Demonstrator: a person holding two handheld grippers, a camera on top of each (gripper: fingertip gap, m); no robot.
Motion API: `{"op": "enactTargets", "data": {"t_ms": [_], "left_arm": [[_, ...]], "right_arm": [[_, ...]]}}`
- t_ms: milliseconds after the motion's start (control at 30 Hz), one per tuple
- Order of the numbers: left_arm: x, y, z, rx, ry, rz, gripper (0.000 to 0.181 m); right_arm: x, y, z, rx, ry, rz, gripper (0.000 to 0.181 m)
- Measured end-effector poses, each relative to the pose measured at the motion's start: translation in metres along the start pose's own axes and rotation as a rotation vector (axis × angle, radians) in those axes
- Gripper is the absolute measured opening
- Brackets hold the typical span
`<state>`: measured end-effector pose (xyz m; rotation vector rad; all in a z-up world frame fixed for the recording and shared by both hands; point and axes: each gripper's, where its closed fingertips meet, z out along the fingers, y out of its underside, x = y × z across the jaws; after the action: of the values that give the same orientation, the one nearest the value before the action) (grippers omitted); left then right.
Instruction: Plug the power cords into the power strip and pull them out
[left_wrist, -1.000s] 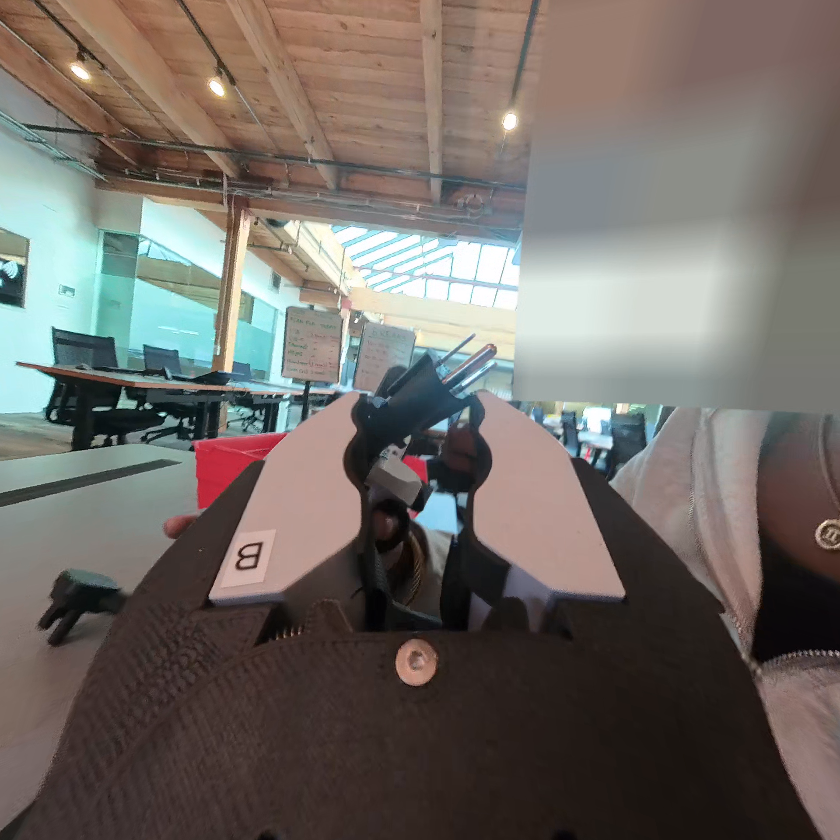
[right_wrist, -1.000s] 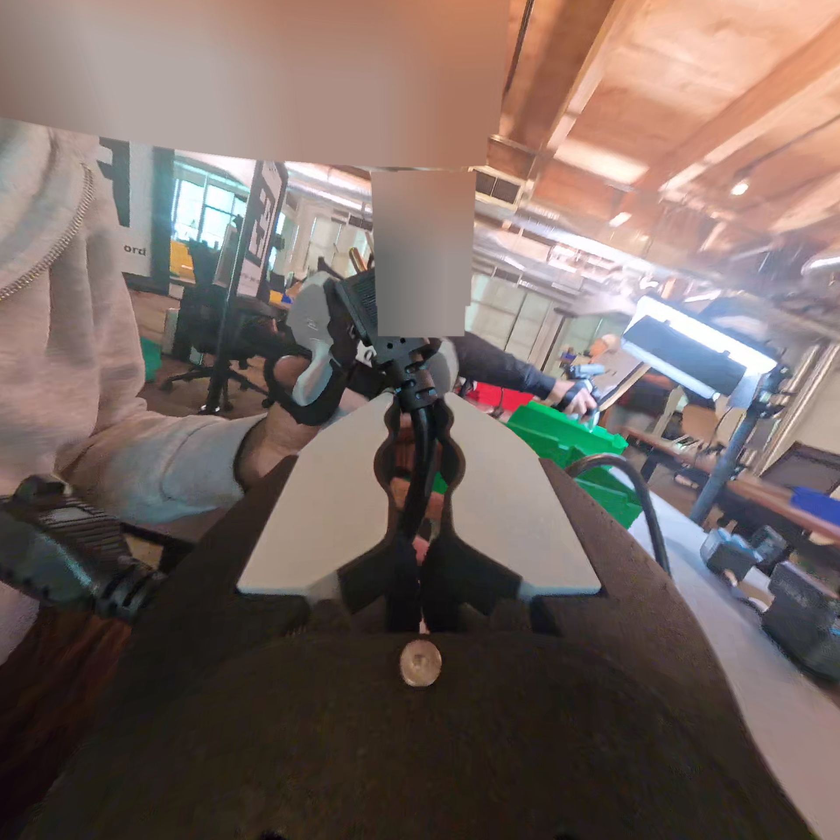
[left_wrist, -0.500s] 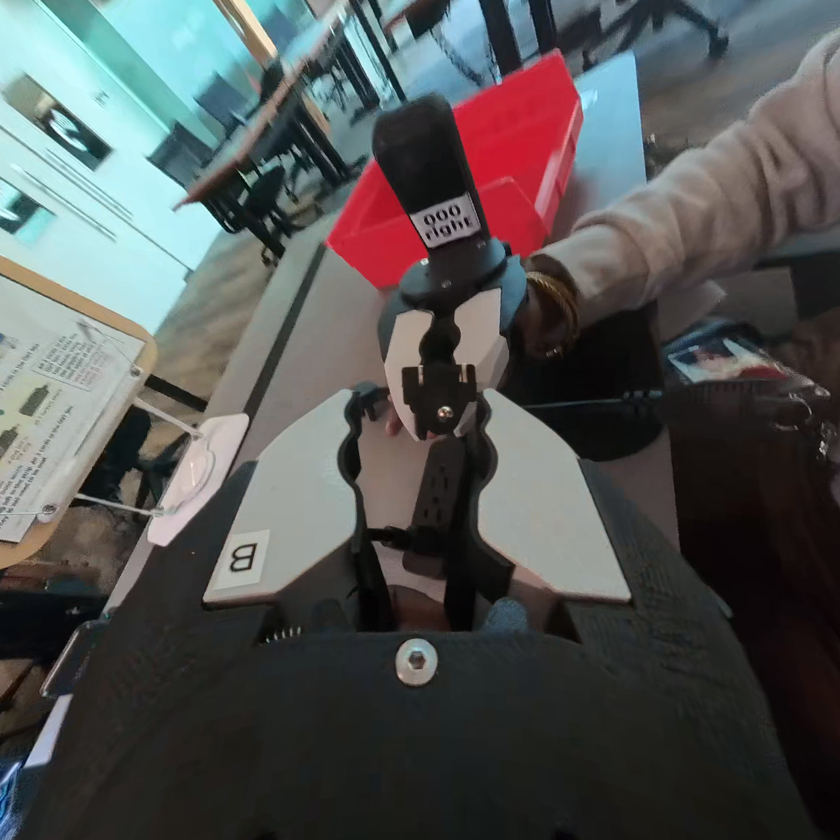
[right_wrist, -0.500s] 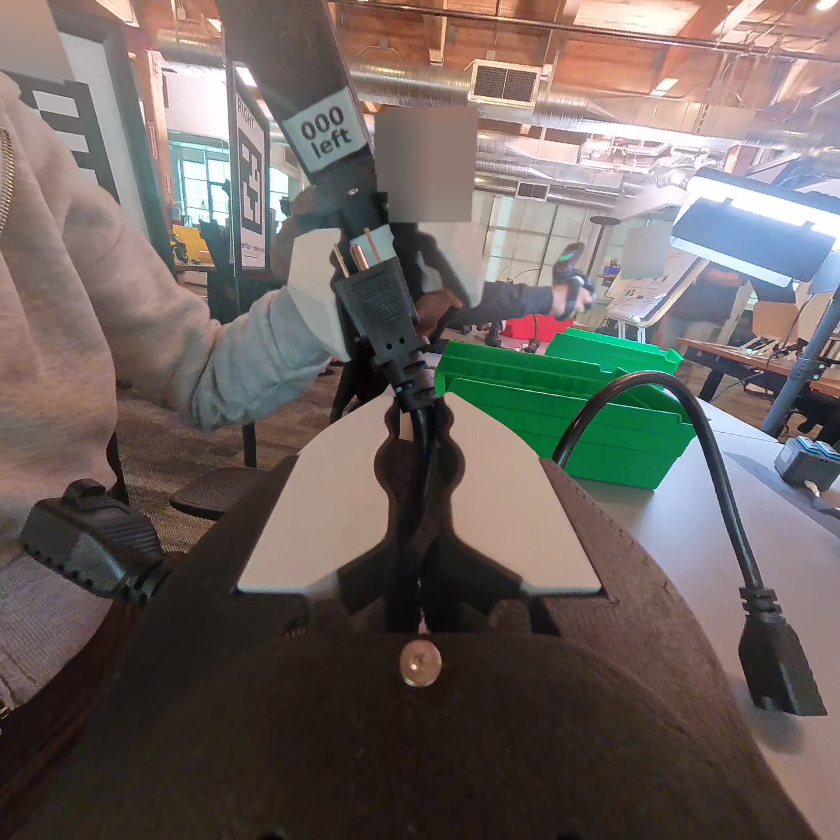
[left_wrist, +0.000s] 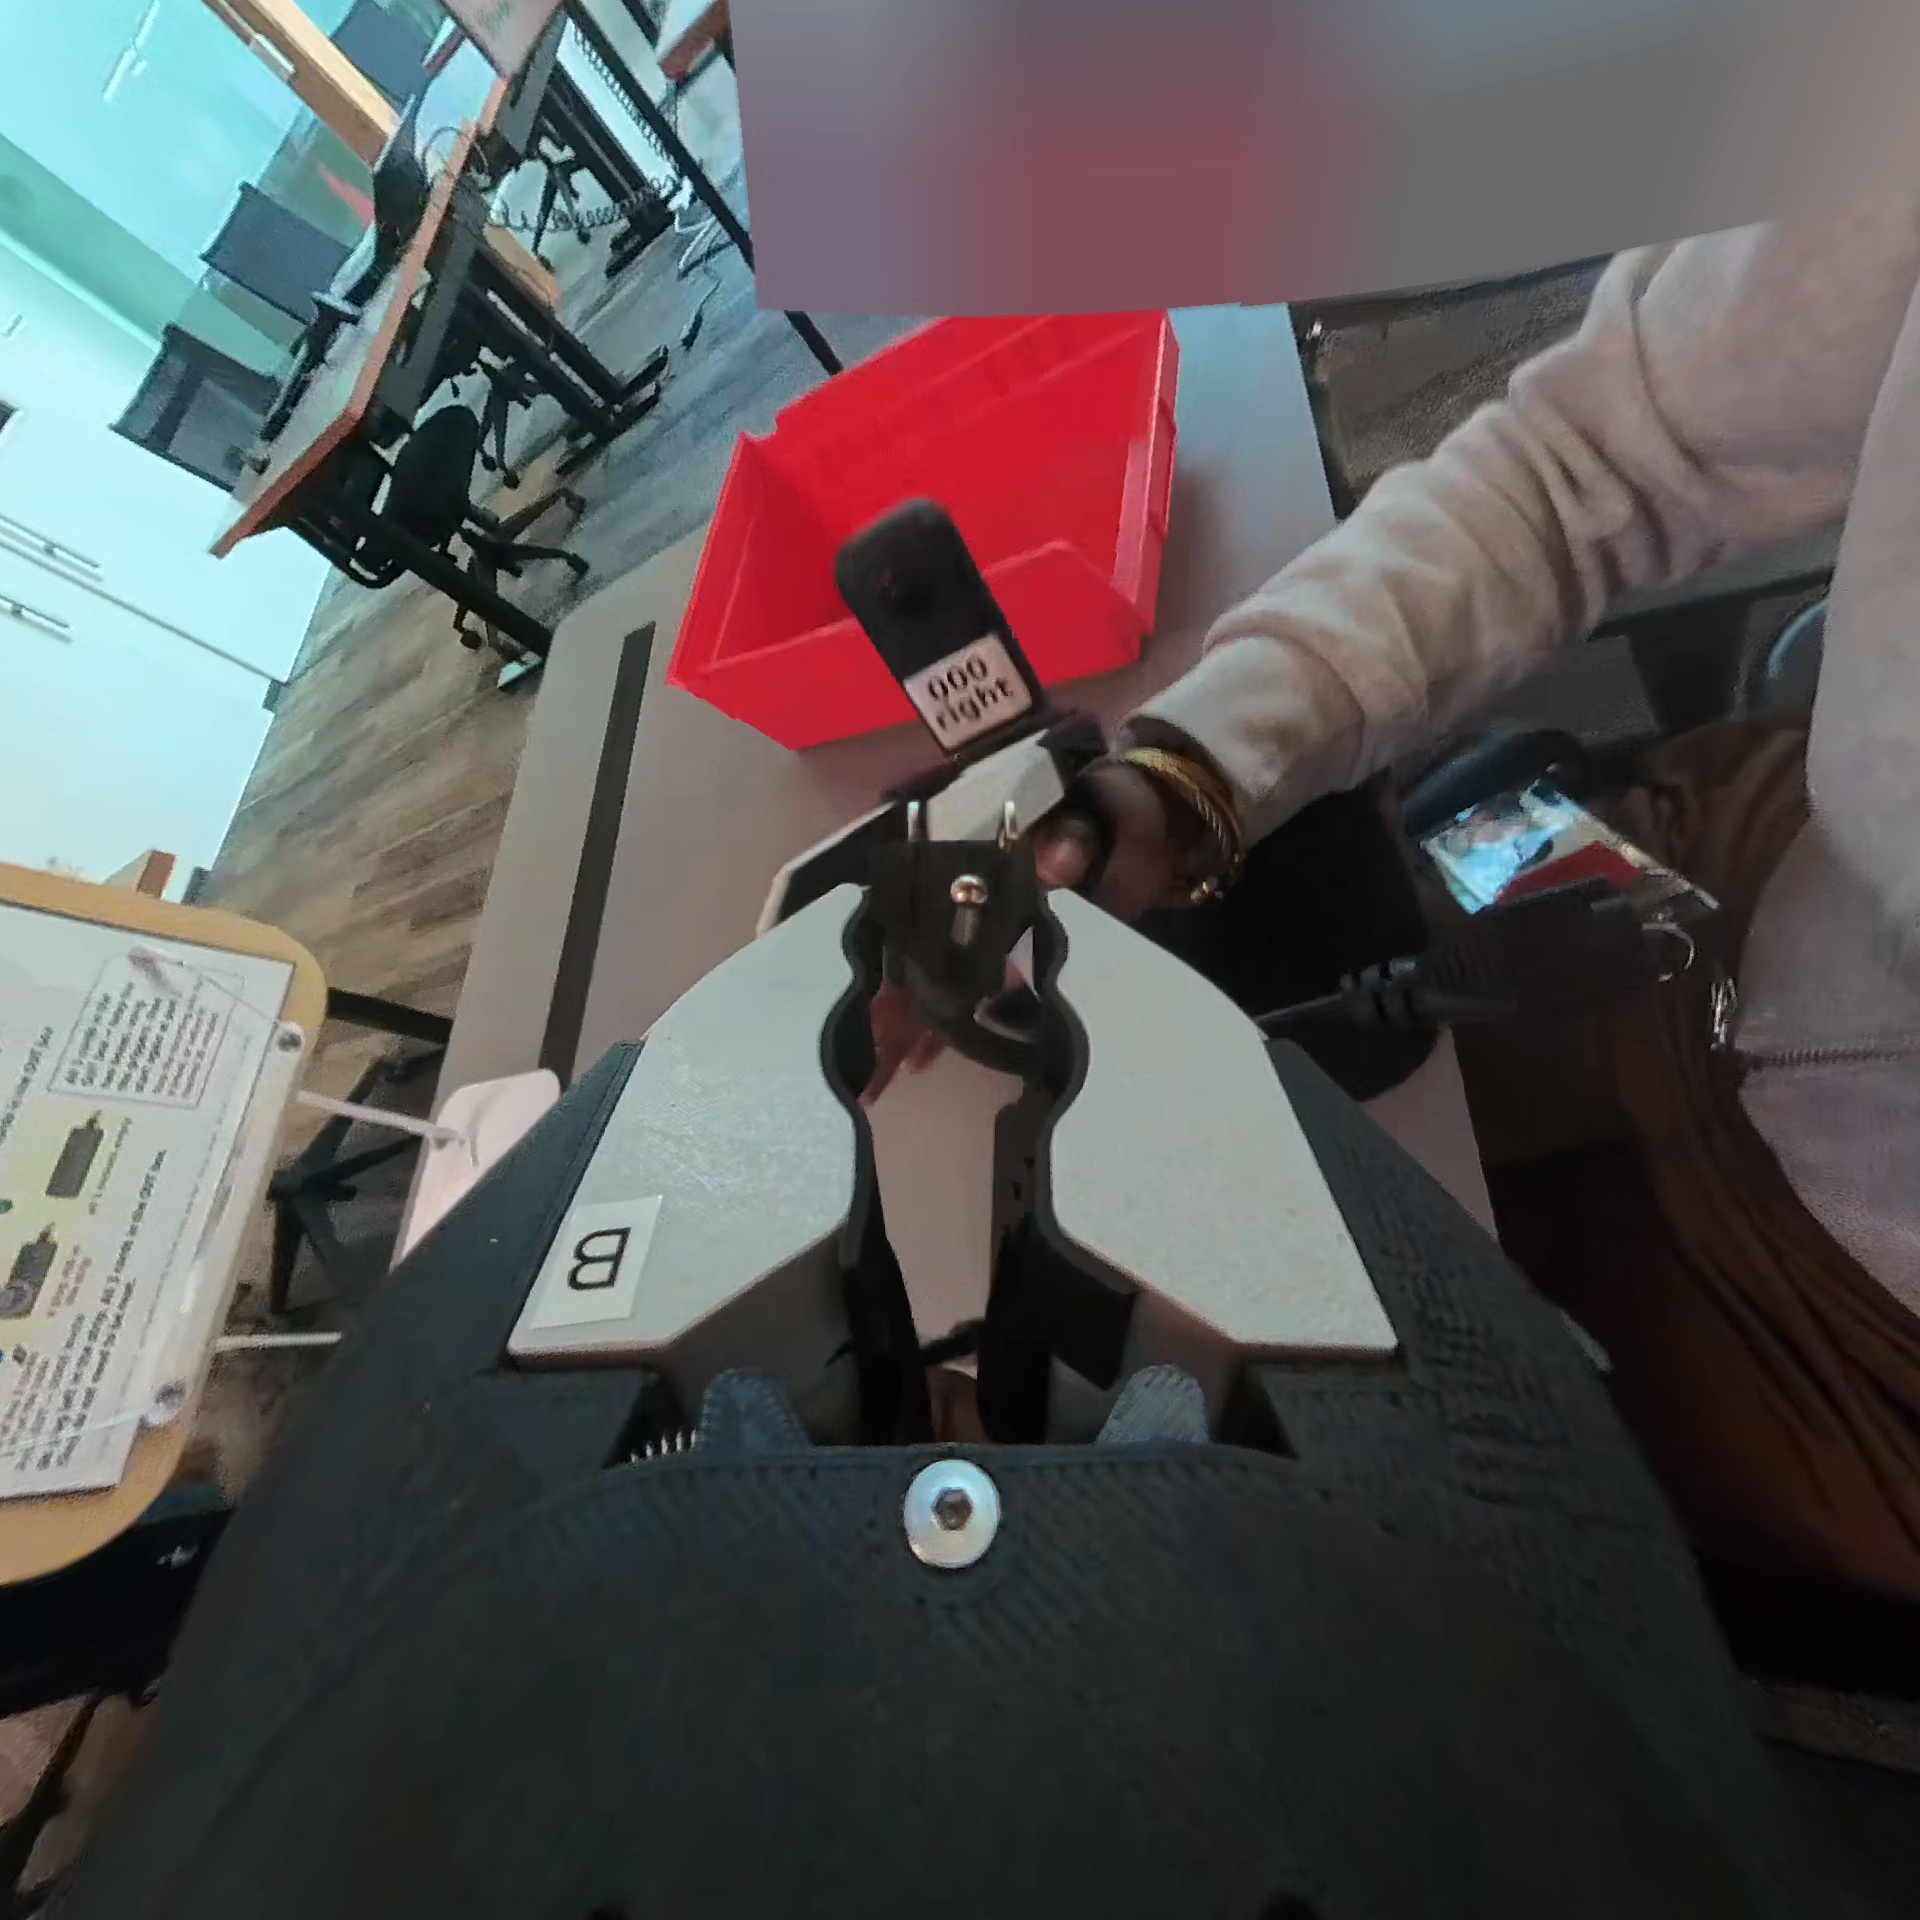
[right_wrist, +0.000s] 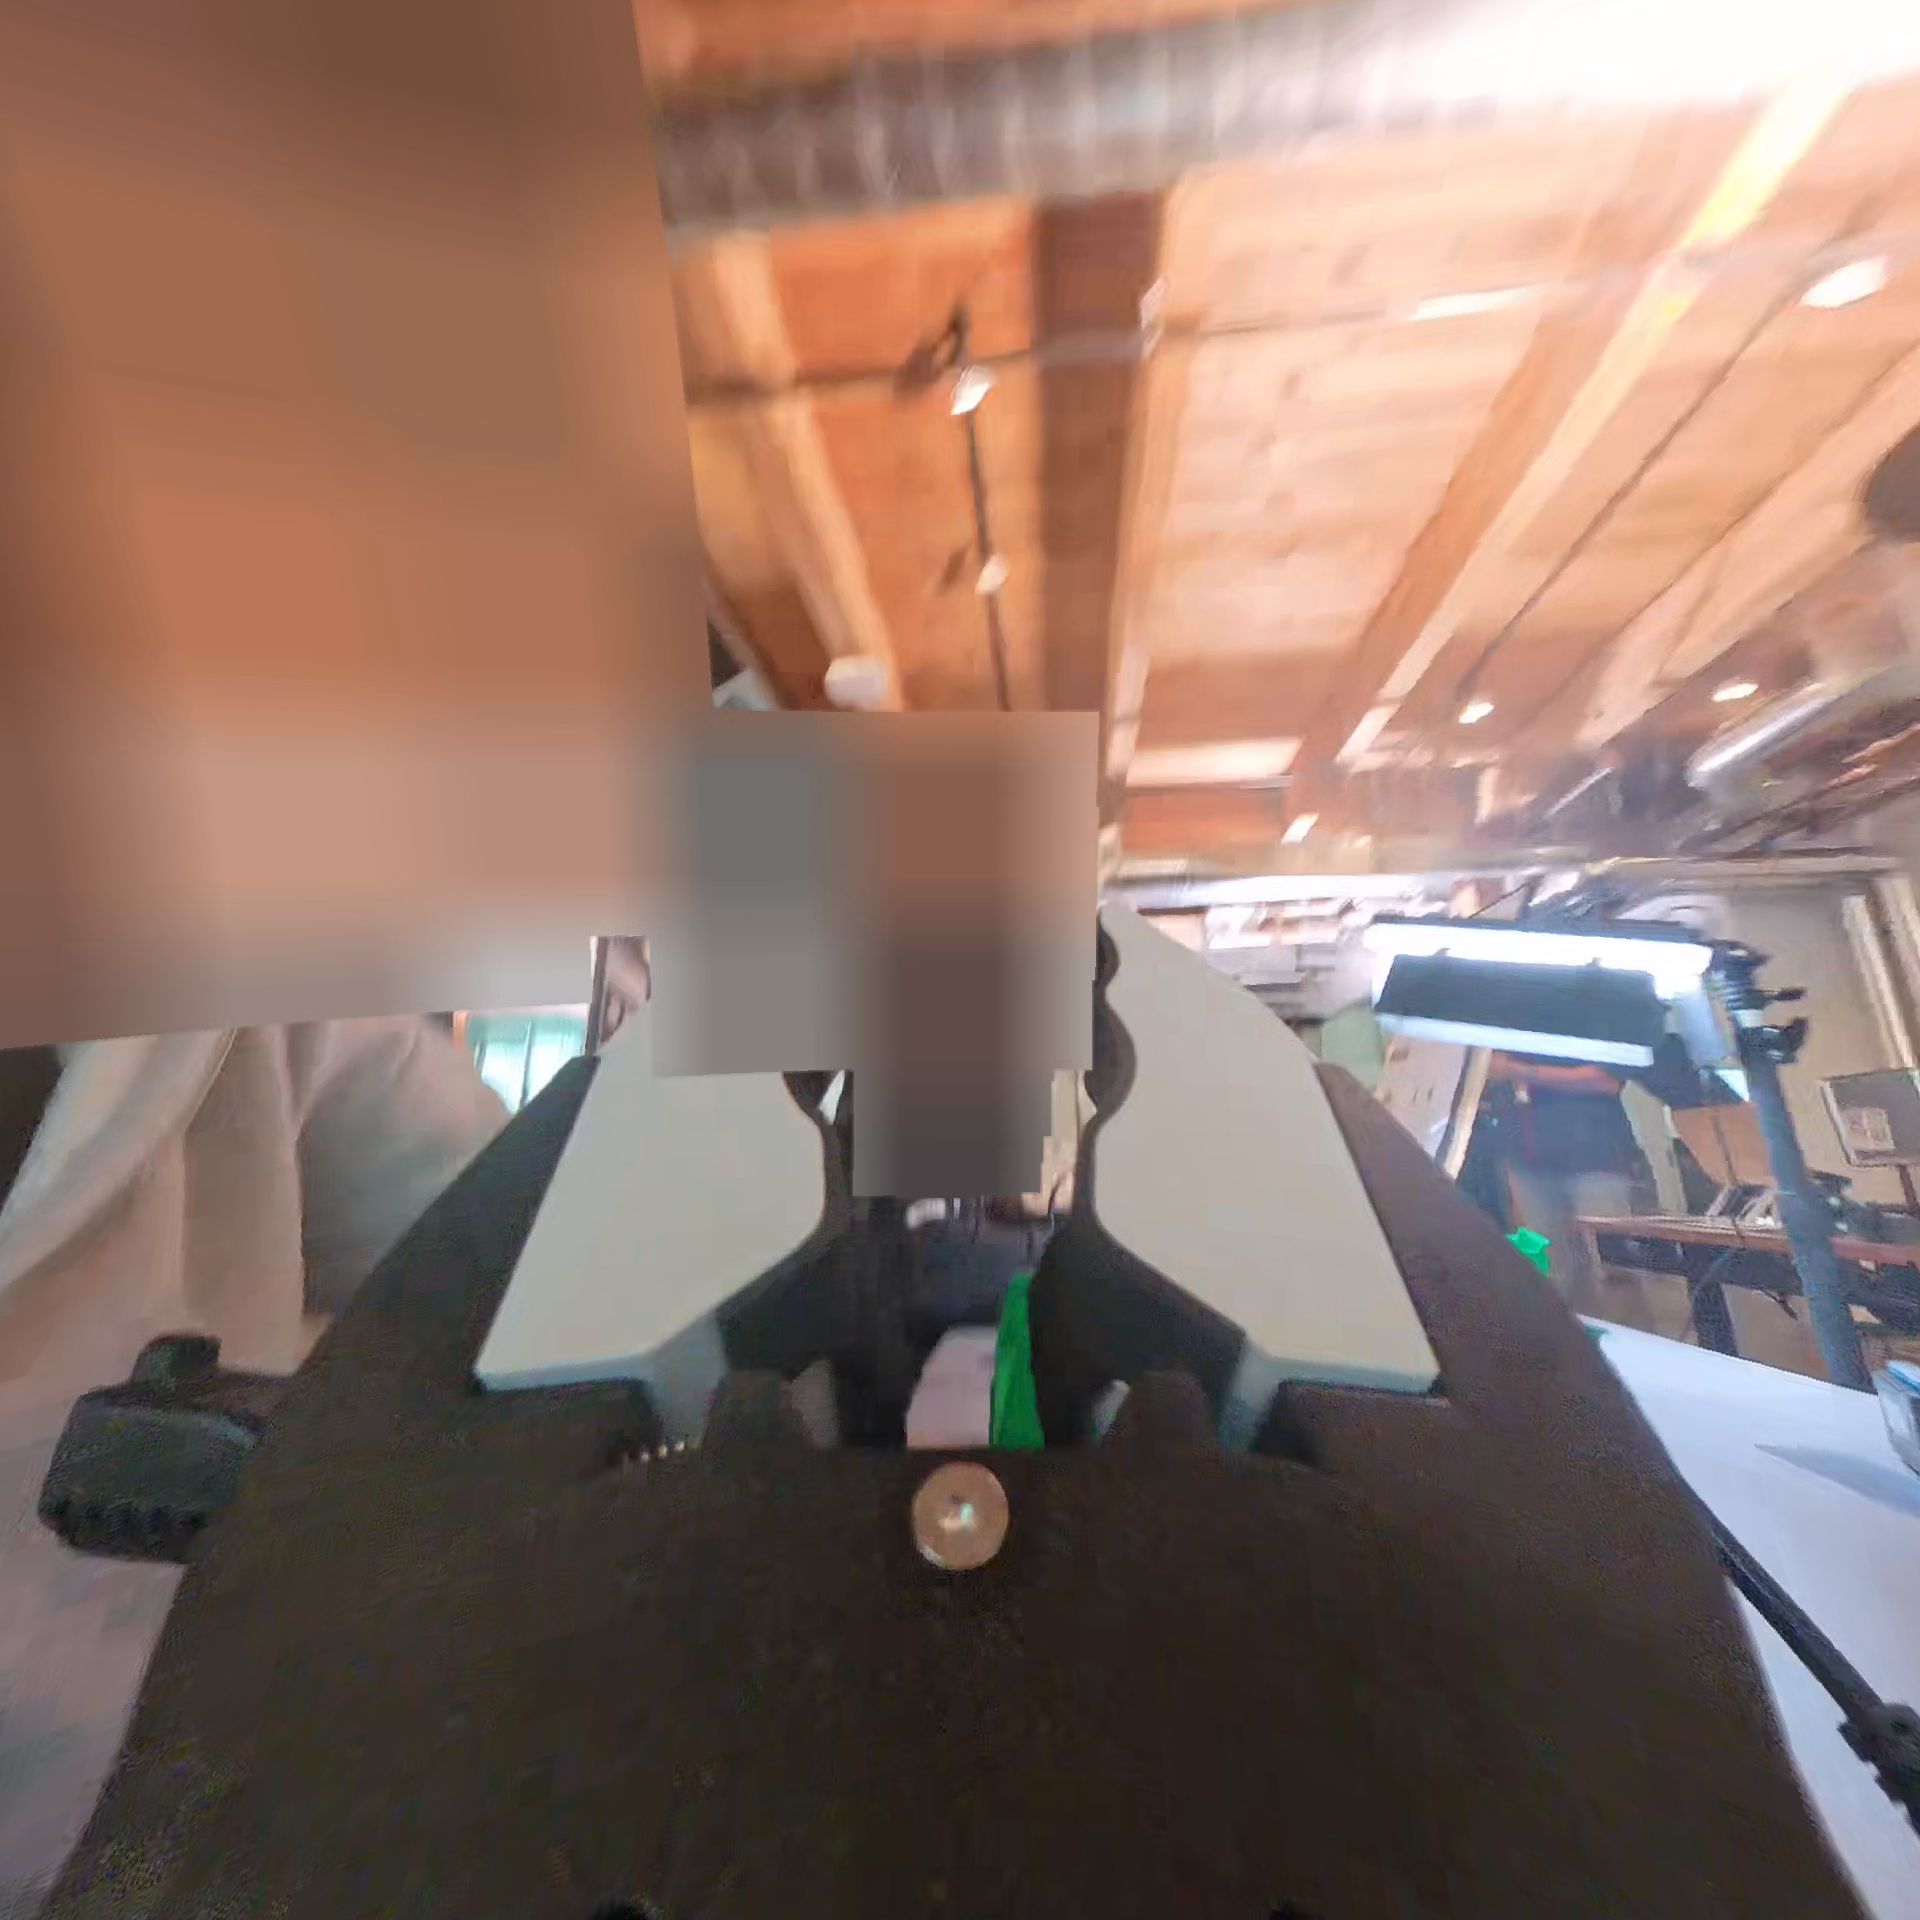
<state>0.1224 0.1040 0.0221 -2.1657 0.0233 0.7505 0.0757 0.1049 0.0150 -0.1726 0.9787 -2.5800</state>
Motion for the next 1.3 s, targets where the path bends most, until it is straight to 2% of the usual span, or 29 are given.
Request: {"op": "enactTargets", "data": {"t_ms": [67,167,267,300,367,433,467,533,600,667,833,867,900,1000,1100,1200,1300], "left_arm": [[-0.010,-0.020,-0.003,0.031,0.016,0.001,0.027],[-0.022,-0.058,-0.005,0.108,0.032,-0.003,0.027],[-0.028,-0.097,0.002,0.247,0.039,-0.027,0.027],[-0.029,-0.107,0.007,0.308,0.034,-0.043,0.027],[-0.031,-0.114,0.019,0.397,-0.004,-0.090,0.027],[-0.033,-0.103,0.033,0.480,-0.065,-0.158,0.027],[-0.034,-0.093,0.039,0.512,-0.098,-0.197,0.027],[-0.033,-0.075,0.050,0.590,-0.138,-0.263,0.027],[-0.032,-0.066,0.051,0.669,-0.143,-0.331,0.027],[-0.028,-0.060,0.049,0.685,-0.142,-0.319,0.028],[-0.017,-0.048,0.043,0.676,-0.063,-0.342,0.029],[-0.014,-0.047,0.041,0.697,-0.034,-0.355,0.028],[-0.010,-0.042,0.040,0.692,-0.022,-0.352,0.029],[-0.008,-0.026,0.036,0.663,-0.061,-0.337,0.029],[-0.009,-0.014,0.020,0.707,-0.064,-0.413,0.038],[-0.007,0.001,0.011,0.672,-0.091,-0.410,0.027],[0.000,0.010,0.008,0.630,-0.089,-0.386,0.026]], "right_arm": [[0.025,-0.011,-0.010,0.068,0.125,0.064,0.049],[0.042,0.003,-0.015,-0.001,0.215,0.071,0.051],[0.020,0.014,-0.002,-0.059,0.118,-0.070,0.064],[0.007,0.006,0.003,-0.012,0.068,-0.141,0.071],[-0.020,-0.032,0.003,0.187,-0.010,-0.255,0.075],[-0.036,-0.065,-0.006,0.331,-0.060,-0.254,0.075],[-0.042,-0.070,-0.008,0.334,-0.095,-0.242,0.068],[-0.040,-0.063,-0.006,0.236,-0.087,-0.261,0.044],[-0.033,-0.057,-0.006,0.179,-0.043,-0.280,0.032],[-0.032,-0.055,-0.005,0.141,-0.048,-0.271,0.025],[-0.044,-0.039,0.001,0.050,-0.144,-0.274,0.032],[-0.042,-0.036,0.001,0.032,-0.130,-0.288,0.023],[-0.042,-0.031,0.001,-0.013,-0.140,-0.291,0.023],[-0.037,-0.015,0.001,-0.150,-0.149,-0.249,0.022],[-0.034,-0.004,0.002,-0.208,-0.134,-0.319,0.022],[-0.028,0.010,0.002,-0.294,-0.103,-0.363,0.023],[-0.031,0.019,0.001,-0.335,-0.138,-0.333,0.022]]}}
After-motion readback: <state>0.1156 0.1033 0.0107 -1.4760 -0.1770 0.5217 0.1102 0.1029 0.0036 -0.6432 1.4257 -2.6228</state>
